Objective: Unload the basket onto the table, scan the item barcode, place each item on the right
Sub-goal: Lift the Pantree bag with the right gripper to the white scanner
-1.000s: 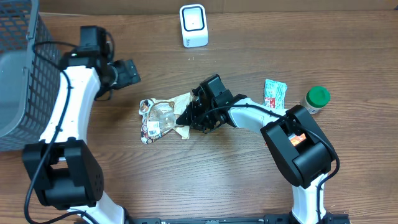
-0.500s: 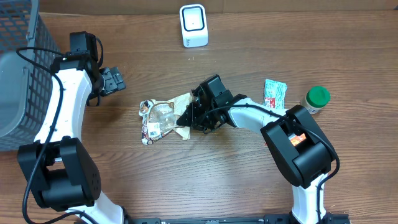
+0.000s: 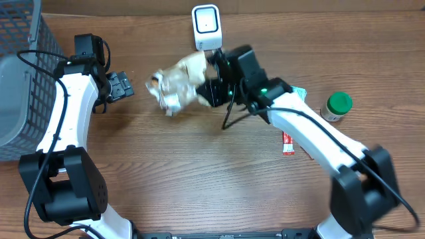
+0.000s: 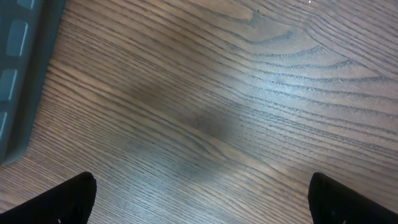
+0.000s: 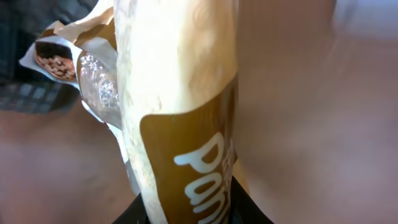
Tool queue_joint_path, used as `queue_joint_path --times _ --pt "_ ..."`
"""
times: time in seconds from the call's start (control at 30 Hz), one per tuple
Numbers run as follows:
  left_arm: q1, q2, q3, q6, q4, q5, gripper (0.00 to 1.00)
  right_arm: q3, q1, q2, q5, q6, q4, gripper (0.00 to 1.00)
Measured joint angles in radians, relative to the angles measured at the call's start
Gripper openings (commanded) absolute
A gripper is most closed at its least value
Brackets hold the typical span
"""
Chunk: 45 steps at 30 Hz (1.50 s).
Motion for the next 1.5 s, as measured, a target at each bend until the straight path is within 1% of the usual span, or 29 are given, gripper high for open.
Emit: queue_joint_path --times 0.13,0.23,0.33,0.43,0.53,0.67,0.77,0.9,1.13,1.27,1.4,1.5 --pt "0.000 0.000 0.000 0.000 0.000 -0.003 1.00 0.023 0.035 -0.080 0.158 -0.281 0.088 0.04" --pt "0.000 0.000 0.000 0.000 0.001 -0.003 1.00 0.023 0.052 -0.084 0.259 -0.443 0.159 0.04" --pt "0.000 0.000 0.000 0.000 0.000 -0.003 1.00 0.020 0.056 -0.079 0.369 -0.537 0.259 0.04" --pt "0.000 0.000 -0.001 0.000 0.000 -0.003 1.00 0.019 0.054 -0.079 0.472 -0.592 0.422 0.04" --pt "0.000 0.000 -0.001 0.000 0.000 -0.003 1.00 0.019 0.054 -0.078 0.516 -0.635 0.548 0.04" --pt "0.000 0.000 -0.002 0.000 0.000 -0.003 1.00 0.019 0.050 -0.059 0.545 -0.741 0.682 0.04" --pt "0.000 0.000 -0.002 0.000 0.000 -0.003 1.00 0.021 0.039 -0.008 0.552 -0.786 0.789 0.04" --pt "0.000 0.000 -0.002 0.000 0.000 -0.003 1.00 0.021 0.010 0.105 0.557 -0.815 0.938 0.04" --pt "0.000 0.000 -0.002 0.000 0.001 -0.003 1.00 0.021 -0.052 0.291 0.566 -0.815 1.187 0.04" --pt "0.000 0.000 -0.002 0.000 0.000 -0.003 1.00 0.021 -0.073 0.344 0.567 -0.800 1.249 0.04" --pt "0.000 0.000 -0.002 0.000 0.000 -0.003 1.00 0.042 -0.084 0.398 0.566 -0.786 1.251 0.04" --pt "0.000 0.000 -0.002 0.000 0.000 -0.003 1.00 0.089 -0.089 0.444 0.566 -0.781 1.239 0.04"
